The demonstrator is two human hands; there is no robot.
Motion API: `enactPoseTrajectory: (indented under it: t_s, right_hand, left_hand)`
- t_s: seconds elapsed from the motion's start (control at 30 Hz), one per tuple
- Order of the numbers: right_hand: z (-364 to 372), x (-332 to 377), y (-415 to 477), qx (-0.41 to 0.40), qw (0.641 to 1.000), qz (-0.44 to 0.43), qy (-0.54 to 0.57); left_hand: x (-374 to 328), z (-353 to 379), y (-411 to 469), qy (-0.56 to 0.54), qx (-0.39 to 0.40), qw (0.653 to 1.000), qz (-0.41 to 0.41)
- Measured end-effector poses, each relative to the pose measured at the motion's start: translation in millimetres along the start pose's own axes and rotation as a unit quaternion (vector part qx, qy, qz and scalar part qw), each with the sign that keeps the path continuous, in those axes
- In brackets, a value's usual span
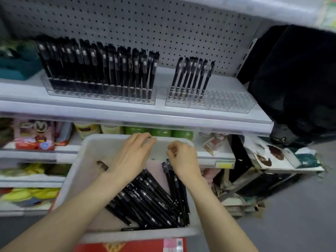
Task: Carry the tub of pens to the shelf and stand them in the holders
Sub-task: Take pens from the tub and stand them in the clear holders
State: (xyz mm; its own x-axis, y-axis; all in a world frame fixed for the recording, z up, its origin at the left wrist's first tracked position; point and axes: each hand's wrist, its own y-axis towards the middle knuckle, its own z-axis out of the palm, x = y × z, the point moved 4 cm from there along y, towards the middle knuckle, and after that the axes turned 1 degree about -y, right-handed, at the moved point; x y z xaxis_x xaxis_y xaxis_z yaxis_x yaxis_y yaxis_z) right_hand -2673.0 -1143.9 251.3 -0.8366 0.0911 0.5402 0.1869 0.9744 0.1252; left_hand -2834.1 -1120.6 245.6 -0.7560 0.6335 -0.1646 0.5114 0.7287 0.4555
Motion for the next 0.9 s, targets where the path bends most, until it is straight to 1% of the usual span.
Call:
enactPoseTrajectory:
  t_s: [0.07, 0.17, 0.23, 0.3, 0.47, 0.53, 0.63, 0.7, 0.77, 0.83, 0.9]
  right_hand:
    - [16.2, -5.0, -14.4, 0.032, 0.993, 0.016, -0.116]
    - [22.4, -2.3, -21.5, 0.063, 0.965, 0.023, -0.254]
    - [29.4, -1.4, -22.3, 0.086, 0.950, 0.031, -0.298]
    - [36.3, -0.2, -22.5, 0.102, 0.945, 0.037, -0.310]
    - [45.3, 4.6, -23.9, 0.156, 0.951, 0.038, -0.262]
    - [48.3, 3.7, -25.7, 0.175, 0.955, 0.059, -0.233]
    - [47.7, -2.3, -24.7, 0.177, 0.967, 0.097, -0.158]
    - [40.3, -7.2, -20.3, 0.155, 0.978, 0.108, -0.086]
    - [28.8, -8.3, -15.8, 0.118, 0.987, 0.102, 0.031]
    - [13.2, -4.2, -11.2, 0.077, 0.987, 0.070, 0.121]
    - [-5.6, 1.9, -4.8, 0.035, 0.988, 0.027, 0.151]
  left_hand:
    - [7.6, 13.2, -13.1, 0.006, 0.016, 1.000, 0.006]
    - [10.3, 20.1, -18.8, -0.005, 0.015, 1.000, 0.004]
    - [10.1, 21.6, -19.5, -0.017, 0.009, 1.000, 0.004]
    - [10.9, 21.0, -20.4, -0.024, 0.003, 1.000, 0.014]
    - [13.9, 17.1, -23.9, -0.018, 0.004, 1.000, 0.025]
    - [13.2, 16.9, -25.5, -0.016, 0.007, 1.000, 0.024]
    - [12.3, 14.6, -26.8, -0.007, 0.010, 1.000, 0.026]
    - [11.7, 11.8, -26.6, 0.002, 0.011, 1.000, 0.023]
    - [11.0, 9.7, -24.9, 0.008, 0.017, 1.000, 0.015]
    - [10.6, 8.2, -21.4, 0.012, 0.026, 1.000, 0.005]
    - [10.3, 6.6, -16.9, 0.002, 0.025, 1.000, -0.005]
